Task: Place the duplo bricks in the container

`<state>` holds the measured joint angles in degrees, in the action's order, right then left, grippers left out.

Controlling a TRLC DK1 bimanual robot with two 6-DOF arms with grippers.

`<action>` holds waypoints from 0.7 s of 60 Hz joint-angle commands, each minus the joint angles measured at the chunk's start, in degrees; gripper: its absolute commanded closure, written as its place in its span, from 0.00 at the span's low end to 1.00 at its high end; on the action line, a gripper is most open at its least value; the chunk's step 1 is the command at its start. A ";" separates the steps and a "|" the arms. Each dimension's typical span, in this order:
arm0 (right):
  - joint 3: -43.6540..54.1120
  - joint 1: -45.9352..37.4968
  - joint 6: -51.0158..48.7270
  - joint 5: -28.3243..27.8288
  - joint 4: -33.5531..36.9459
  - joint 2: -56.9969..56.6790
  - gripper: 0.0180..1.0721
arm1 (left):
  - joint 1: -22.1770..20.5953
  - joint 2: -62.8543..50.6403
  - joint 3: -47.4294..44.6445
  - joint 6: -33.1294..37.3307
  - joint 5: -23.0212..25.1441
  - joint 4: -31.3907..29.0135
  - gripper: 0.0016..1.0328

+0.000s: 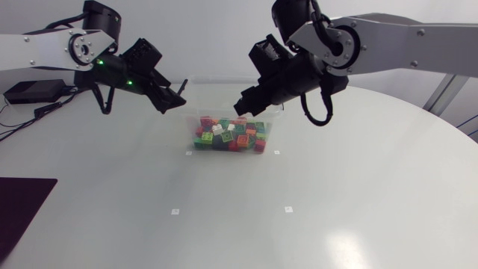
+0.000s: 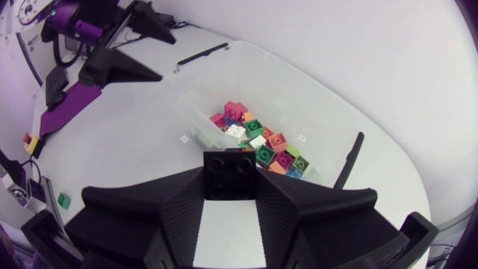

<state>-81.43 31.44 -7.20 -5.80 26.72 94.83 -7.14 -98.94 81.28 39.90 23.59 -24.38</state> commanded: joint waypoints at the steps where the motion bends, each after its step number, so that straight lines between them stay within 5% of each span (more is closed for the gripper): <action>1: -2.16 -1.29 1.75 0.00 -1.93 0.97 0.72 | 1.25 2.96 -3.67 3.61 -0.30 -2.78 0.05; 20: -6.55 -3.58 3.60 0.62 -7.21 6.69 0.72 | 2.39 13.15 -14.65 2.82 -2.94 -7.96 0.05; 42: -11.91 -2.96 4.13 5.54 -13.54 16.27 0.72 | -0.07 17.81 -22.04 4.48 -11.47 -16.66 0.05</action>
<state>-91.18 28.08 -4.23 -1.52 14.55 108.36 -6.26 -82.37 61.78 42.74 13.17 -39.79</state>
